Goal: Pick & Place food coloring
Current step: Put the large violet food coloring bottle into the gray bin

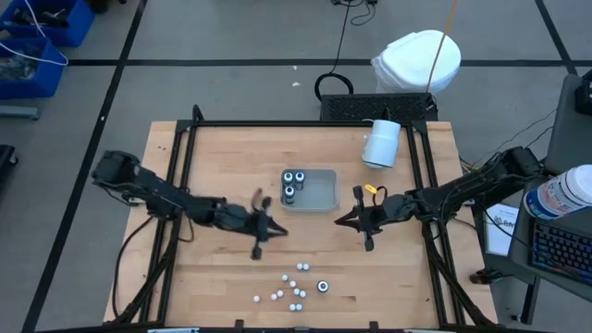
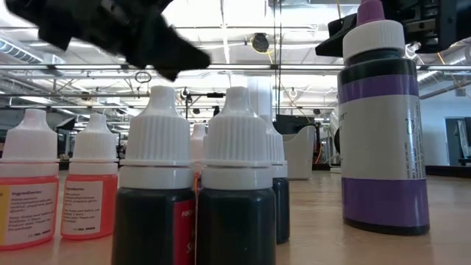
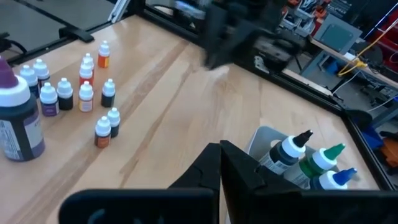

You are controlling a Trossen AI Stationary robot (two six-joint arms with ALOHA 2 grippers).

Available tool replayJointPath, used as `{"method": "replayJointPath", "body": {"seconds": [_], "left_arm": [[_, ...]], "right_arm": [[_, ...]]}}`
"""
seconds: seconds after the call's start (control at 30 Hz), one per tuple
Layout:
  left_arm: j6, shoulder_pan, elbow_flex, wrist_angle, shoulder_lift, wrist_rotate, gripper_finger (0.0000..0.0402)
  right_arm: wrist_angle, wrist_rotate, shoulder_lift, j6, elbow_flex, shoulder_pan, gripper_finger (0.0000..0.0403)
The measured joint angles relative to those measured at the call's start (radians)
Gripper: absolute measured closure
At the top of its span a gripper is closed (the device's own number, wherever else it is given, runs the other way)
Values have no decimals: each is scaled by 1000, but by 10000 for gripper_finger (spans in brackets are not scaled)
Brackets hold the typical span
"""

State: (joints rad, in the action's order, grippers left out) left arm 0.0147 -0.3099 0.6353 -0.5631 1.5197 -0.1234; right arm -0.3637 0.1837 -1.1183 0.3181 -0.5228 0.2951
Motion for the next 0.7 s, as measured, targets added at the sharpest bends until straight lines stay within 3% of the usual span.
{"method": "replayJointPath", "body": {"seconds": [0.27,0.53,0.7], "left_arm": [[-26,-111,363,291,180,3,352],[-45,-138,490,332,333,20,215],[-32,-130,572,327,416,104,145]], "right_arm": [[-5,3,0,-17,0,0,402],[-22,3,0,-16,0,0,402],[-22,3,0,-13,0,0,402]]}}
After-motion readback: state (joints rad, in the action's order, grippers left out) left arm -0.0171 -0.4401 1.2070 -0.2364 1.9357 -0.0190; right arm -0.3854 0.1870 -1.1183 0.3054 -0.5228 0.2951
